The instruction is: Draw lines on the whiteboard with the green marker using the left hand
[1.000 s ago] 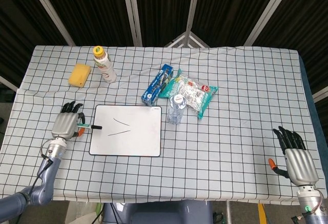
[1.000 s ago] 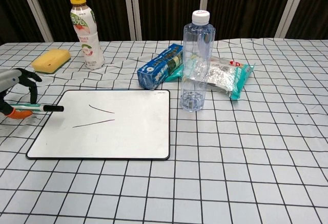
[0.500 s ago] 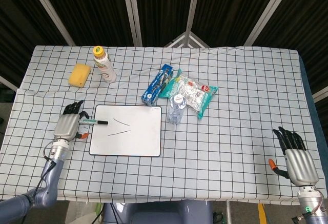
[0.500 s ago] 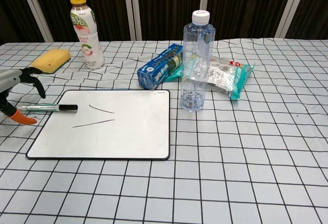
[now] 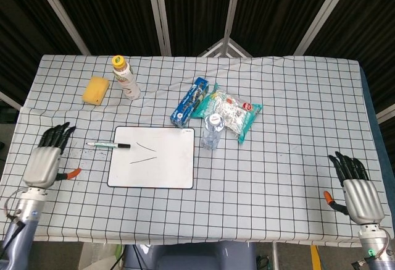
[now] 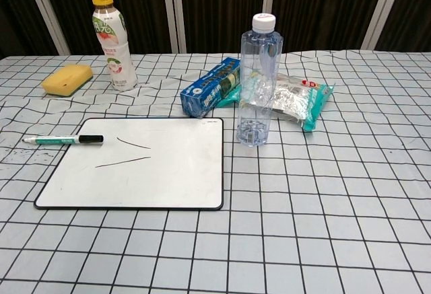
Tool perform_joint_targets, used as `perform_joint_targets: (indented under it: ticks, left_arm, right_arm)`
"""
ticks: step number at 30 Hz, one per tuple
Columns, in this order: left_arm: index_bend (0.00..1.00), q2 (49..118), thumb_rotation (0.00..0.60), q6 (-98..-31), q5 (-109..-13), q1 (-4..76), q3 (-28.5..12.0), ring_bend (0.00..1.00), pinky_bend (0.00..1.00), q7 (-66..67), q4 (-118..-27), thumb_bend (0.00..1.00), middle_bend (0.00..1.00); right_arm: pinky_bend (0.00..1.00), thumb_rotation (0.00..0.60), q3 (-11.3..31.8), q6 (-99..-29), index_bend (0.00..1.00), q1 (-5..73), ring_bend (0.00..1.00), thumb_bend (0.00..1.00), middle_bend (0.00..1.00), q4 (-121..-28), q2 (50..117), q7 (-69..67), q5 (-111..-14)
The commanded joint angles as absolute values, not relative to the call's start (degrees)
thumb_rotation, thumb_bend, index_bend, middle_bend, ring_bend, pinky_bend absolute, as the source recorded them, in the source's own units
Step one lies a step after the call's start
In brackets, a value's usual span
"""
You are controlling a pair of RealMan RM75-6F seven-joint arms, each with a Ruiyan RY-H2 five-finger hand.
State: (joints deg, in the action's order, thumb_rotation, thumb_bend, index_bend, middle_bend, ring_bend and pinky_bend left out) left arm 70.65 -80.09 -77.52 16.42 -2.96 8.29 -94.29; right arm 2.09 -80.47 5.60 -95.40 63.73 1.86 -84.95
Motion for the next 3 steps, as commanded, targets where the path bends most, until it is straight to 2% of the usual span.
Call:
perform_joint_targets:
  ticks: [1, 3]
  left_arm:
    - [0.01, 66.1, 0.6, -85.3, -81.0, 11.3, 0.8, 0.0, 0.0, 7.3, -96.3, 0.11, 0.0]
    - [0.0, 64.9, 0.6, -86.5, -81.5, 9.9, 1.5, 0.0, 0.0, 6.2, -96.5, 0.1, 0.0]
  right_arm:
    - [0.0, 0.6, 2.1, -80.7, 0.0, 5.6, 0.0, 0.35, 0.0, -95.1, 64.1, 2.3, -85.4]
    - [0.0, 0.6, 2.1, -80.9, 0.0, 5.7, 0.0, 0.35, 0.0, -94.9, 64.3, 2.5, -85.6]
